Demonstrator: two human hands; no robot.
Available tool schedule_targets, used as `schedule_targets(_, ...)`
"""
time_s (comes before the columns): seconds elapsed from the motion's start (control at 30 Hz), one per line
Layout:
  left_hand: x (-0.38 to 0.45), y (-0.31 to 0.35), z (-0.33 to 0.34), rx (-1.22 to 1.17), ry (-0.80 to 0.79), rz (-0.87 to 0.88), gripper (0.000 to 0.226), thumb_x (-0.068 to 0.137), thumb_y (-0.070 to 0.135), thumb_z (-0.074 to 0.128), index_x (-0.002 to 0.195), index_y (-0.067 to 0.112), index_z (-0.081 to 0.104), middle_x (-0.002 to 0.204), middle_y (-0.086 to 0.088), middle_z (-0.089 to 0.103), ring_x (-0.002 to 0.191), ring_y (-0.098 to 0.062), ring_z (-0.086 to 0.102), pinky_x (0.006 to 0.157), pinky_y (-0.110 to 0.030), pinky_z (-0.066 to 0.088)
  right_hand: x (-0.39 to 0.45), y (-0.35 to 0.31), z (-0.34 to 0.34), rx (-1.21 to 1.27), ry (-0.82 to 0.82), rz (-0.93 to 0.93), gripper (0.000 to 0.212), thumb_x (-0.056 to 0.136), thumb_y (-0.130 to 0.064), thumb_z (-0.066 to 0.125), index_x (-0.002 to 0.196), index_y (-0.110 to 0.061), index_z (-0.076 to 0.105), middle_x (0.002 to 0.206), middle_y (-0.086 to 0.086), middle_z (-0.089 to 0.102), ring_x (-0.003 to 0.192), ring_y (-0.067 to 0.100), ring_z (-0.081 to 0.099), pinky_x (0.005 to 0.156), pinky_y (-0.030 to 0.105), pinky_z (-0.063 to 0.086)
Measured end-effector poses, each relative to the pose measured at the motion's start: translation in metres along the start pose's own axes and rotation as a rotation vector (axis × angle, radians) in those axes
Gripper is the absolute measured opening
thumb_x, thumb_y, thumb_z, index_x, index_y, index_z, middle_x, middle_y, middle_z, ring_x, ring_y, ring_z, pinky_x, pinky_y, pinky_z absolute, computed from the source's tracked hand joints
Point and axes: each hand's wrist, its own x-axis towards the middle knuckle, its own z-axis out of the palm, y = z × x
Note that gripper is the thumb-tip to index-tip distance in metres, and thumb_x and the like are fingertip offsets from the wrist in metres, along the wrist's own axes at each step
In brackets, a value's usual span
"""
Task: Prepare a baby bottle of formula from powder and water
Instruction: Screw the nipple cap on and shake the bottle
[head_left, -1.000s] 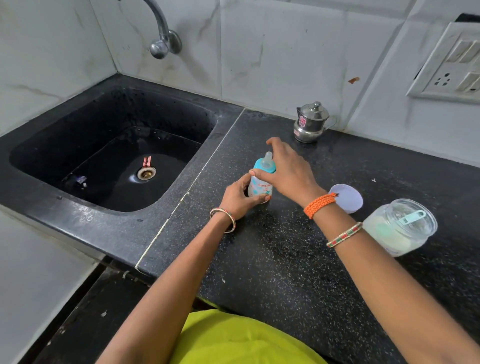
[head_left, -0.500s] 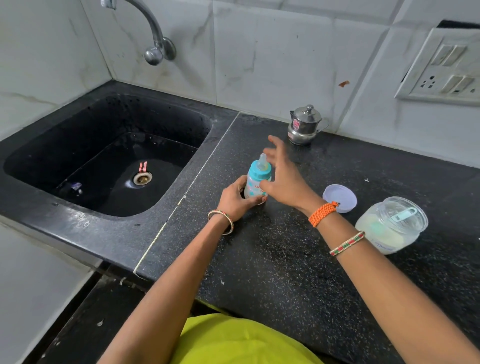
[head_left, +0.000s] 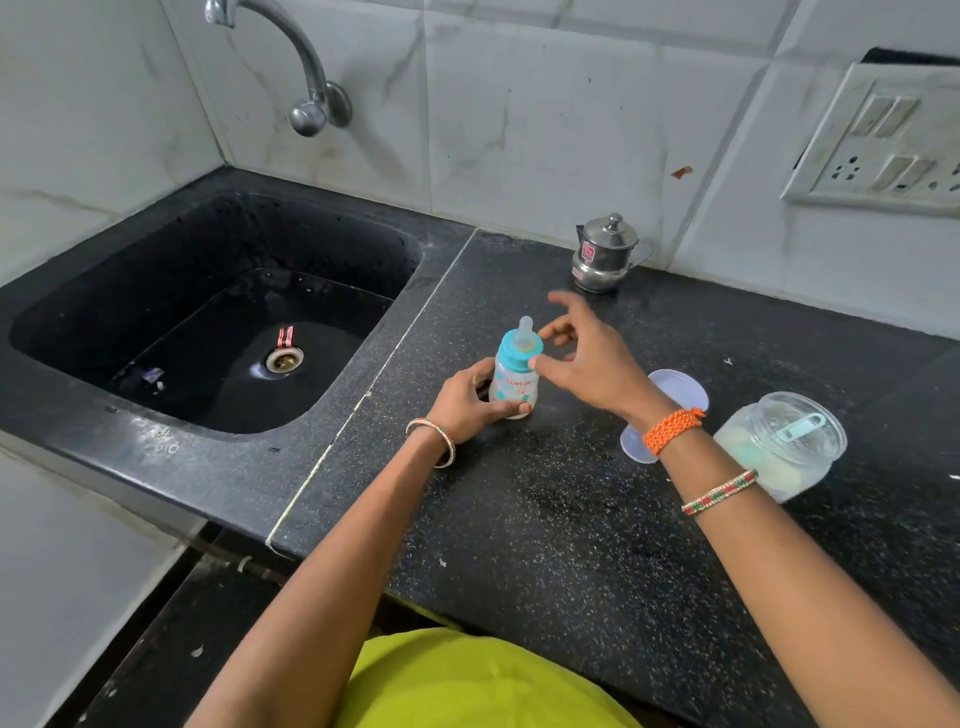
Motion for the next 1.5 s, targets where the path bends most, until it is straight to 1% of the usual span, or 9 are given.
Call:
schedule_targets(0.1, -0.003, 0.005, -0.007, 0.006, -0.122, -0.005, 0.049, 0.073, 0.018, 0.078, 0.117, 0.022, 0.057, 0.115, 0.005, 0.066, 0.11, -0.008, 0.059, 0.103, -0.031, 0.043, 0.006, 0.007, -0.002, 0.082, -0.233, 0.032, 0.051, 0.082, -0.022, 0.072, 0.129, -0.016, 0.054, 0.133, 0.001, 0.052, 0.119, 0.011, 0.049, 0.102, 0.03, 0.04)
schedule_targets(0.27, -0.008, 0.039, -0.005, -0.076, -0.115, -0.002, 0.042, 0.073, 0.033, 0.071, 0.111, 0.023, 0.057, 0.105, 0.001, 0.067, 0.097, -0.014, 0.064, 0.087, -0.031, 0.051, 0.009, -0.003, -0.008, 0.522, -0.047, 0.159, 0.011, 0.086, -0.019, 0.066, 0.094, -0.011, 0.068, 0.087, -0.004, 0.067, 0.074, -0.004, 0.06, 0.068, 0.009, 0.047)
schedule_targets(0.57, -0.012, 0.108, 0.025, 0.11, 0.287, -0.087, 0.043, 0.072, 0.042, 0.068, 0.097, 0.013, 0.049, 0.088, -0.004, 0.063, 0.071, -0.02, 0.063, 0.058, -0.034, 0.052, 0.026, -0.028, -0.005, 0.78, 0.267, 0.393, 0.033, 0.084, -0.035, 0.068, 0.086, -0.002, 0.063, 0.078, 0.008, 0.066, 0.067, 0.015, 0.063, 0.06, 0.025, 0.052)
schedule_targets(0.7, -0.008, 0.121, 0.005, -0.251, -0.078, -0.072, 0.045, 0.064, 0.044, 0.064, 0.096, 0.014, 0.054, 0.082, -0.006, 0.061, 0.058, -0.013, 0.053, 0.043, -0.021, 0.038, 0.024, -0.032, -0.028, 0.969, 0.084, 0.289, 0.032, 0.069, -0.039, 0.079, 0.082, -0.016, 0.062, 0.077, 0.002, 0.064, 0.072, 0.016, 0.062, 0.065, 0.028, 0.051)
schedule_targets(0.8, -0.011, 0.119, -0.002, -0.706, -0.512, -0.073, 0.059, 0.057, 0.041, 0.071, 0.104, 0.01, 0.052, 0.08, -0.004, 0.067, 0.063, -0.016, 0.061, 0.041, -0.017, 0.036, 0.022, -0.032, -0.045, 1.167, -0.342, 0.08, 0.06, 0.057, -0.047, 0.083, 0.102, -0.012, 0.066, 0.116, 0.008, 0.066, 0.111, 0.022, 0.06, 0.096, 0.036, 0.048)
schedule_targets(0.93, -0.015, 0.125, 0.001, -0.928, -0.766, -0.065, 0.071, 0.053, 0.045, 0.081, 0.105, 0.008, 0.051, 0.08, -0.006, 0.065, 0.065, -0.02, 0.062, 0.044, -0.02, 0.044, 0.019, -0.044, -0.051, 1.247, -0.529, -0.111, 0.033, 0.063, -0.038, 0.078, 0.085, -0.014, 0.071, 0.131, 0.008, 0.06, 0.13, 0.024, 0.048, 0.102, 0.036, 0.04)
schedule_targets(1.13, -0.011, 0.124, 0.01, 0.019, 0.182, 0.088, 0.045, 0.058, 0.048, 0.067, 0.09, 0.019, 0.056, 0.079, -0.001, 0.067, 0.068, -0.019, 0.064, 0.058, -0.038, 0.053, 0.018, -0.055, -0.028, 1.062, 0.152, 0.234, 0.016, 0.051, -0.02, 0.077, 0.06, -0.013, 0.066, 0.088, 0.012, 0.069, 0.073, 0.019, 0.06, 0.068, 0.029, 0.05)
schedule_targets(1.23, -0.016, 0.113, 0.035, 0.148, 0.382, 0.033, 0.04, 0.066, 0.043, 0.069, 0.088, 0.016, 0.05, 0.078, -0.004, 0.065, 0.073, -0.027, 0.064, 0.062, -0.039, 0.053, 0.018, -0.059, -0.009, 0.904, 0.419, 0.38, 0.022, 0.065, -0.007, 0.075, 0.059, -0.013, 0.054, 0.059, 0.005, 0.054, 0.049, 0.014, 0.049, 0.051, 0.022, 0.043)
schedule_targets(1.5, -0.016, 0.114, 0.001, -0.732, -0.507, -0.099, 0.044, 0.062, 0.034, 0.063, 0.099, 0.011, 0.051, 0.075, -0.002, 0.067, 0.06, -0.017, 0.065, 0.034, -0.015, 0.03, 0.013, -0.048, -0.035, 1.146, -0.314, 0.23, 0.015, 0.072, -0.015, 0.067, 0.057, -0.021, 0.067, 0.113, 0.01, 0.07, 0.123, 0.023, 0.055, 0.105, 0.032, 0.039)
